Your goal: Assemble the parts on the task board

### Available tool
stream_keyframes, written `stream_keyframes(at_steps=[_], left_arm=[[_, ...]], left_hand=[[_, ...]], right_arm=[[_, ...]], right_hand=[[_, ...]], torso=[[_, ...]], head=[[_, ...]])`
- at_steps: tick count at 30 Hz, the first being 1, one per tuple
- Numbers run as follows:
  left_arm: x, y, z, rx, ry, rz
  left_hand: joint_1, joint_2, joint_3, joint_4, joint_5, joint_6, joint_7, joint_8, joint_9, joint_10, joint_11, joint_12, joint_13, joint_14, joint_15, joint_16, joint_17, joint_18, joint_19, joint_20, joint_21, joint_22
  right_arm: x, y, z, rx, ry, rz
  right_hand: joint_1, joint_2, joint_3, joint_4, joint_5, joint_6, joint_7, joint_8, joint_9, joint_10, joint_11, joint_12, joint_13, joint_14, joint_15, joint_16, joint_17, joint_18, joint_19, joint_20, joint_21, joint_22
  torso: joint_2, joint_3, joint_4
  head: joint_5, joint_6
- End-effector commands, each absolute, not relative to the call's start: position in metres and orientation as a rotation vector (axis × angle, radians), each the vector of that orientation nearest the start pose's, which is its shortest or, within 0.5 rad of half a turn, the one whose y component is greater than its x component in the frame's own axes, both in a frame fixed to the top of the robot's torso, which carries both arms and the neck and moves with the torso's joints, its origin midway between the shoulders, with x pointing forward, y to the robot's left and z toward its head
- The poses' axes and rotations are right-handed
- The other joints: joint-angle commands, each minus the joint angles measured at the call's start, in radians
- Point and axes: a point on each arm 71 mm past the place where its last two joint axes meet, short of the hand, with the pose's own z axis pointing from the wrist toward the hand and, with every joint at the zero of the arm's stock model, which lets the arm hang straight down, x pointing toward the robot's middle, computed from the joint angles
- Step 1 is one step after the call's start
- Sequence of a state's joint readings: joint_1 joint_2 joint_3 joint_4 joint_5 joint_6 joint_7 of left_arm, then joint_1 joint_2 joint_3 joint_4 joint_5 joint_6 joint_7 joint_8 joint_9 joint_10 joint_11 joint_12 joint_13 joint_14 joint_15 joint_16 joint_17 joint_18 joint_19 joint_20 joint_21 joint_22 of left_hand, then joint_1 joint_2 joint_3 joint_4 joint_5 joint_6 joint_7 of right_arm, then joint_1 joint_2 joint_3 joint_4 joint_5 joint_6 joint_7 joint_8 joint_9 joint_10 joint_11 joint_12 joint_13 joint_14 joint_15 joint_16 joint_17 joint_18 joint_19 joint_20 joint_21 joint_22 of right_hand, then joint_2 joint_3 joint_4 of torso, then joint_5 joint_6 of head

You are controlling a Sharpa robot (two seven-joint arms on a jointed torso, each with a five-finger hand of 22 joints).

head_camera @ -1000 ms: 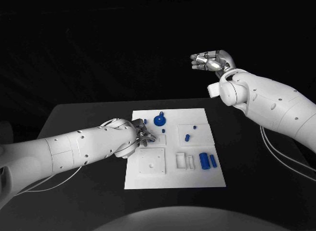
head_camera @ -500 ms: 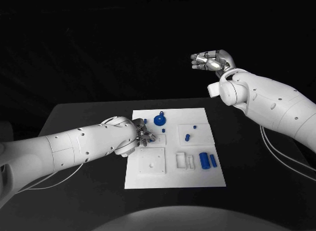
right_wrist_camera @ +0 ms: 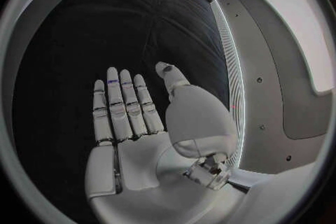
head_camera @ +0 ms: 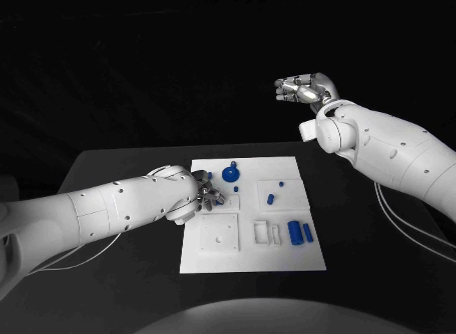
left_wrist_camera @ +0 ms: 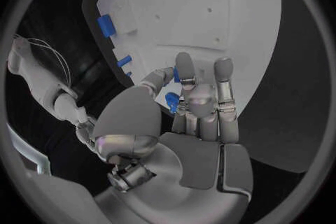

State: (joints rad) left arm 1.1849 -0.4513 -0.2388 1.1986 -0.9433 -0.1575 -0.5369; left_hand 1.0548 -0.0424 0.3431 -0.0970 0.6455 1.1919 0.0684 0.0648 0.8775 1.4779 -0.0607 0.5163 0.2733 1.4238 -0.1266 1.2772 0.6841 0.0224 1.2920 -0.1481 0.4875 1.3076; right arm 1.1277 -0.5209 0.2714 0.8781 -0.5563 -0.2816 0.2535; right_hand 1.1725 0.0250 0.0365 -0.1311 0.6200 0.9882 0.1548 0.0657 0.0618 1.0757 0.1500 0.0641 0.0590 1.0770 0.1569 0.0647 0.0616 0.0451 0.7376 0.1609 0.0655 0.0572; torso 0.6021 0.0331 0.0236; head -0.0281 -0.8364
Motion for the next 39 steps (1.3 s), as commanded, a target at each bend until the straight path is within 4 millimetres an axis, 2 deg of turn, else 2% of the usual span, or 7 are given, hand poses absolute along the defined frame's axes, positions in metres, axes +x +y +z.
stream_keyframes(at_steps=[1, 12, 27, 39], left_arm=[[0.493, 0.119, -0.303, -0.328, 2.319, -0.357], [0.498, 0.115, -0.295, -0.292, 2.345, -0.359], [0.500, 0.110, -0.296, -0.239, 2.440, -0.338], [0.505, 0.107, -0.293, -0.220, 2.434, -0.322]], left_hand=[[0.006, 0.001, 0.113, -0.107, -0.005, 0.110, -0.087, 0.006, 0.003, 0.036, -0.011, 0.006, 0.001, 0.003, -0.004, 0.003, 0.001, 0.010, 0.004, 0.001, 0.007, 0.019], [0.012, 0.002, 0.115, -0.106, -0.011, 0.107, -0.086, 0.005, 0.005, 0.036, -0.010, 0.004, 0.000, 0.002, -0.003, 0.003, -0.002, 0.010, 0.002, 0.002, 0.008, 0.019], [0.022, -0.001, 0.115, -0.112, -0.009, 0.107, -0.085, 0.004, 0.002, 0.036, -0.011, 0.004, 0.000, 0.002, -0.002, 0.006, 0.001, 0.010, -0.001, 0.003, 0.010, 0.019], [0.021, 0.002, 0.116, -0.112, -0.008, 0.107, -0.085, 0.005, 0.002, 0.036, -0.011, 0.006, 0.001, 0.001, -0.003, 0.005, -0.002, 0.011, -0.002, 0.002, 0.012, 0.019]], right_arm=[[0.599, -0.245, -0.170, 0.852, 1.329, 1.160], [0.599, -0.245, -0.171, 0.853, 1.335, 1.162], [0.599, -0.244, -0.171, 0.853, 1.340, 1.165], [0.599, -0.242, -0.171, 0.852, 1.341, 1.168]], right_hand=[[-0.005, -0.002, 0.010, -0.001, 0.005, 0.000, 0.000, -0.005, -0.002, -0.006, 0.000, -0.006, -0.001, -0.007, -0.002, -0.004, -0.002, 0.014, -0.009, 0.001, -0.006, -0.001], [-0.009, -0.006, 0.028, -0.002, 0.006, -0.001, 0.000, -0.006, -0.002, -0.007, 0.000, -0.006, -0.001, -0.009, -0.002, -0.004, -0.002, 0.013, -0.015, 0.002, -0.007, -0.002], [-0.010, -0.007, 0.033, -0.003, 0.005, -0.001, 0.000, -0.005, -0.002, -0.007, 0.000, -0.006, -0.001, -0.012, -0.001, -0.004, -0.002, 0.013, -0.019, 0.002, -0.007, -0.002], [-0.010, -0.007, 0.038, -0.004, 0.004, -0.001, 0.000, -0.006, -0.002, -0.007, 0.000, -0.006, -0.001, -0.012, -0.001, -0.004, -0.002, 0.013, -0.020, 0.002, -0.007, -0.002]], torso=[[0.000, 0.0001, -0.0005], [0.000, 0.0005, -0.0005], [0.001, 0.0000, -0.0011], [0.000, 0.0001, 0.0001]], head=[[0.000, -0.001], [-0.001, 0.000], [-0.004, -0.004], [-0.005, -0.006]])
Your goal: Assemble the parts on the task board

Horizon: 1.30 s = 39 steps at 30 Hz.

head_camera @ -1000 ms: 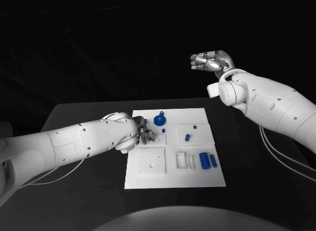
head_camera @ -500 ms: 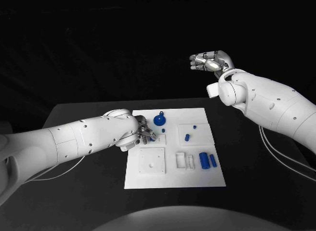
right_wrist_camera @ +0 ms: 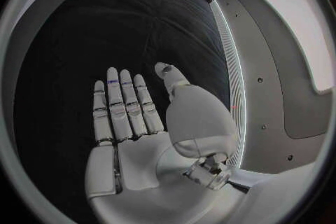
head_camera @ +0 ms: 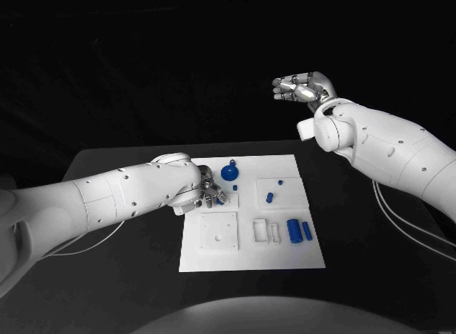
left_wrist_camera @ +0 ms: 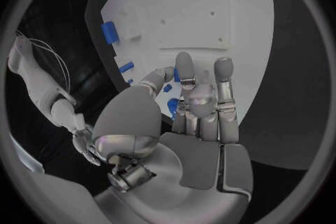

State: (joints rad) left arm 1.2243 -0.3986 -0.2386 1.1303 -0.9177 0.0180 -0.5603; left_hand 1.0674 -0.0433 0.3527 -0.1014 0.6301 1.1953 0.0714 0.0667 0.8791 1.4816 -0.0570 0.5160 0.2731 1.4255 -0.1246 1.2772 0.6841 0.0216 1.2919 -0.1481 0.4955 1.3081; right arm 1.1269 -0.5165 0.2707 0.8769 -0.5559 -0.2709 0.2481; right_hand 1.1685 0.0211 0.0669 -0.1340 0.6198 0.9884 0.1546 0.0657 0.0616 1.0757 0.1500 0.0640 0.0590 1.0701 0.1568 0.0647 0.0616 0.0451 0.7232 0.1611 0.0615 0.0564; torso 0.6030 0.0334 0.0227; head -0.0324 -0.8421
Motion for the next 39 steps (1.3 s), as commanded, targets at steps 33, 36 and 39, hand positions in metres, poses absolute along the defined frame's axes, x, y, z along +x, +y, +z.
stream_keyframes(at_steps=[33, 36, 39], left_arm=[[0.5089, 0.1081, -0.2868, -0.237, 2.372, -0.329], [0.5094, 0.1082, -0.2860, -0.243, 2.363, -0.333], [0.5097, 0.1081, -0.2855, -0.246, 2.359, -0.335]], left_hand=[[-0.002, 0.007, 0.114, -0.117, 0.018, 0.105, -0.089, 0.003, 0.010, 0.032, -0.016, 0.015, 0.005, 0.000, -0.006, 0.011, 0.002, 0.015, -0.001, 0.002, 0.013, 0.019], [-0.002, 0.007, 0.115, -0.117, 0.016, 0.104, -0.089, 0.003, 0.011, 0.032, -0.016, 0.015, 0.005, 0.000, -0.006, 0.011, 0.000, 0.015, -0.001, 0.002, 0.014, 0.019], [-0.002, 0.007, 0.115, -0.117, 0.016, 0.104, -0.089, 0.003, 0.011, 0.032, -0.016, 0.015, 0.005, 0.000, -0.006, 0.011, 0.000, 0.015, -0.001, 0.002, 0.014, 0.019]], right_arm=[[0.5985, -0.2409, -0.1712, 0.851, 1.342, 1.171], [0.5985, -0.2405, -0.1712, 0.850, 1.342, 1.172], [0.5986, -0.2403, -0.1712, 0.850, 1.342, 1.173]], right_hand=[[-0.009, -0.007, 0.031, -0.005, 0.007, 0.000, 0.000, -0.005, -0.001, -0.007, 0.000, -0.006, -0.001, -0.007, -0.001, -0.004, -0.002, 0.013, -0.015, 0.003, -0.004, -0.002], [-0.009, -0.007, 0.032, -0.005, 0.006, -0.001, 0.000, -0.006, -0.002, -0.008, 0.000, -0.006, -0.002, -0.009, -0.002, -0.004, -0.002, 0.013, -0.019, 0.003, -0.004, -0.002], [-0.009, -0.007, 0.032, -0.005, 0.006, -0.001, 0.000, -0.006, -0.002, -0.008, 0.000, -0.006, -0.002, -0.009, -0.002, -0.004, -0.002, 0.013, -0.019, 0.003, -0.004, -0.002]], torso=[[0.000, -0.0011, 0.0012], [0.000, -0.0009, 0.0012], [0.001, -0.0006, 0.0019]], head=[[-0.002, -0.004], [-0.003, -0.004], [-0.004, -0.005]])
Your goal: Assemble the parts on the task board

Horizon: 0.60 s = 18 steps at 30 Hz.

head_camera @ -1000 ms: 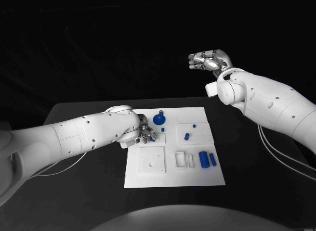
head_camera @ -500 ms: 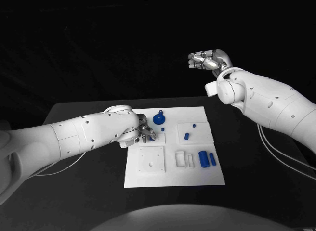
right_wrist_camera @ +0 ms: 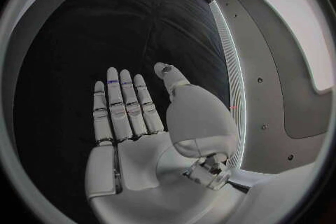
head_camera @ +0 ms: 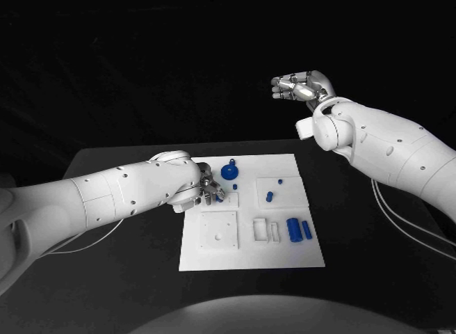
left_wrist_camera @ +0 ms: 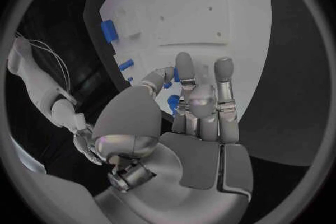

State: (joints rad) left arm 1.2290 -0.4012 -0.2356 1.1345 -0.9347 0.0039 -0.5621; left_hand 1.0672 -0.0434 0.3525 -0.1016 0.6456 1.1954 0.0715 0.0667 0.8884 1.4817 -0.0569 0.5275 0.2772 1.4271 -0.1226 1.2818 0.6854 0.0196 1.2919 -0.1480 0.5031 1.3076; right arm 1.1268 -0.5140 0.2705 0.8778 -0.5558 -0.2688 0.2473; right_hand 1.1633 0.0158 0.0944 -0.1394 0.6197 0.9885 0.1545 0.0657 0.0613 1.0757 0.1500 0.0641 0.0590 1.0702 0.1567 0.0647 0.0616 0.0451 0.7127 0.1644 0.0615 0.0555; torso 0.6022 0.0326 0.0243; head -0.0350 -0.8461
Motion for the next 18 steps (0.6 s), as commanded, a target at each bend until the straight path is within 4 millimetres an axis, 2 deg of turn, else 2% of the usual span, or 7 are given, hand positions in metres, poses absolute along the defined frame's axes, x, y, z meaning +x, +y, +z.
stream_keyframes(at_steps=[1, 10, 18], left_arm=[[0.5098, 0.1079, -0.2854, -0.246, 2.359, -0.336], [0.5108, 0.1068, -0.2857, -0.242, 2.362, -0.334], [0.5112, 0.1047, -0.2868, -0.231, 2.373, -0.329]], left_hand=[[-0.002, 0.007, 0.115, -0.117, 0.001, 0.104, -0.089, 0.003, 0.001, 0.032, -0.017, 0.004, 0.001, -0.002, -0.008, 0.007, -0.001, 0.017, -0.001, 0.002, 0.006, 0.019], [-0.001, 0.008, 0.115, -0.117, -0.003, 0.103, -0.089, 0.003, 0.001, 0.032, -0.016, 0.003, 0.001, -0.002, -0.008, 0.006, -0.002, 0.018, -0.001, 0.002, 0.007, 0.019], [-0.001, 0.009, 0.115, -0.116, -0.004, 0.102, -0.088, 0.003, 0.001, 0.032, -0.016, 0.003, 0.001, -0.002, -0.008, 0.006, -0.004, 0.018, -0.002, 0.002, 0.008, 0.019]], right_arm=[[0.5986, -0.2402, -0.1712, 0.850, 1.343, 1.173], [0.5986, -0.2397, -0.1713, 0.850, 1.343, 1.174], [0.5986, -0.2393, -0.1713, 0.850, 1.344, 1.175]], right_hand=[[-0.004, -0.002, 0.004, 0.000, 0.006, -0.001, 0.000, -0.006, -0.001, -0.008, 0.000, -0.006, -0.002, -0.009, -0.002, -0.004, -0.002, 0.013, -0.008, 0.000, -0.004, -0.001], [-0.004, -0.002, 0.010, -0.001, 0.006, -0.002, 0.000, -0.006, -0.001, -0.008, 0.000, -0.006, -0.002, -0.009, -0.001, -0.004, -0.002, 0.013, -0.012, 0.000, -0.004, -0.001], [-0.004, -0.002, 0.012, -0.001, 0.006, -0.001, 0.000, -0.006, -0.001, -0.008, 0.000, -0.006, -0.002, -0.009, -0.001, -0.004, -0.002, 0.013, -0.013, 0.000, -0.004, -0.001]], torso=[[0.001, 0.0002, 0.0003], [0.000, -0.0003, 0.0002], [0.000, 0.0008, 0.0004]], head=[[-0.001, -0.001], [-0.002, -0.003], [-0.002, -0.004]])
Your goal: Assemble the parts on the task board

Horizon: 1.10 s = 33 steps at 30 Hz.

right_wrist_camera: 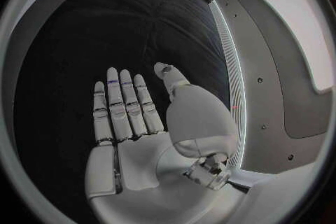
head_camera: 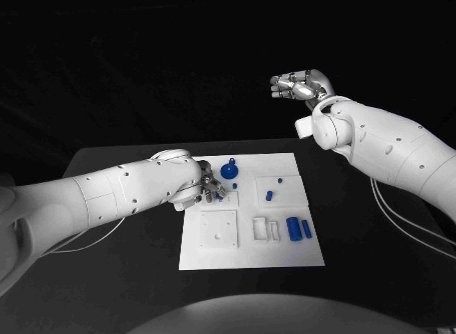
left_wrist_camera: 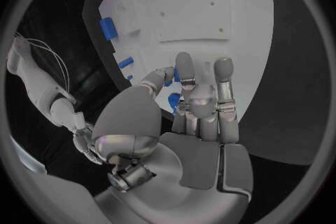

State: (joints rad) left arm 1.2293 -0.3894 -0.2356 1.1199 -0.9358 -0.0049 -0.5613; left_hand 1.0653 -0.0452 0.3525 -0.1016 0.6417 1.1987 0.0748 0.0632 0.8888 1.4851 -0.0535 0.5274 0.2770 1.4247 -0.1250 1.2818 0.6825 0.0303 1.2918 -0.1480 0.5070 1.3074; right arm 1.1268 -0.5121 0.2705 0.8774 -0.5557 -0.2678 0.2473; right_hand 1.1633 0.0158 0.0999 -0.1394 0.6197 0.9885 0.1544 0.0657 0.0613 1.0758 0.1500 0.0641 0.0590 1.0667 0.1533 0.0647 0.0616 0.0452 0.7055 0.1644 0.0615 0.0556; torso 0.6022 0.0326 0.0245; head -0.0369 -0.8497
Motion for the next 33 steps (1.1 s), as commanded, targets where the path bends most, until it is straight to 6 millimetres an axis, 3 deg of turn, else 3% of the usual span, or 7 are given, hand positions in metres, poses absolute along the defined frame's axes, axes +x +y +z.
stream_keyframes(at_steps=[1, 33], left_arm=[[0.5113, 0.1047, -0.2870, -0.230, 2.375, -0.328], [0.5099, 0.1031, -0.2916, -0.198, 2.396, -0.318]], left_hand=[[0.001, 0.011, 0.115, -0.116, -0.001, 0.099, -0.092, 0.006, 0.001, 0.028, -0.020, 0.003, 0.002, 0.000, -0.006, 0.006, -0.001, 0.007, -0.002, 0.002, 0.004, 0.019], [0.005, 0.011, 0.115, -0.117, -0.003, 0.097, -0.091, 0.007, -0.001, 0.028, -0.019, 0.000, 0.003, 0.000, -0.005, 0.005, -0.006, 0.007, -0.003, 0.002, 0.005, 0.019]], right_arm=[[0.5986, -0.2393, -0.1713, 0.850, 1.344, 1.175], [0.5982, -0.2374, -0.1732, 0.853, 1.351, 1.181]], right_hand=[[-0.004, -0.002, 0.006, -0.001, 0.006, -0.001, 0.000, -0.006, -0.001, -0.008, 0.000, -0.006, -0.001, -0.006, 0.002, -0.004, -0.002, 0.013, -0.005, 0.000, -0.004, -0.001], [-0.004, -0.002, 0.009, -0.001, 0.007, -0.001, 0.000, -0.005, -0.001, -0.008, 0.000, -0.006, -0.002, -0.006, 0.003, -0.004, -0.002, 0.013, -0.014, 0.000, -0.005, -0.002]], torso=[[0.000, 0.0007, 0.0002], [-0.001, 0.0003, 0.0000]], head=[[0.000, -0.001], [0.001, -0.008]])
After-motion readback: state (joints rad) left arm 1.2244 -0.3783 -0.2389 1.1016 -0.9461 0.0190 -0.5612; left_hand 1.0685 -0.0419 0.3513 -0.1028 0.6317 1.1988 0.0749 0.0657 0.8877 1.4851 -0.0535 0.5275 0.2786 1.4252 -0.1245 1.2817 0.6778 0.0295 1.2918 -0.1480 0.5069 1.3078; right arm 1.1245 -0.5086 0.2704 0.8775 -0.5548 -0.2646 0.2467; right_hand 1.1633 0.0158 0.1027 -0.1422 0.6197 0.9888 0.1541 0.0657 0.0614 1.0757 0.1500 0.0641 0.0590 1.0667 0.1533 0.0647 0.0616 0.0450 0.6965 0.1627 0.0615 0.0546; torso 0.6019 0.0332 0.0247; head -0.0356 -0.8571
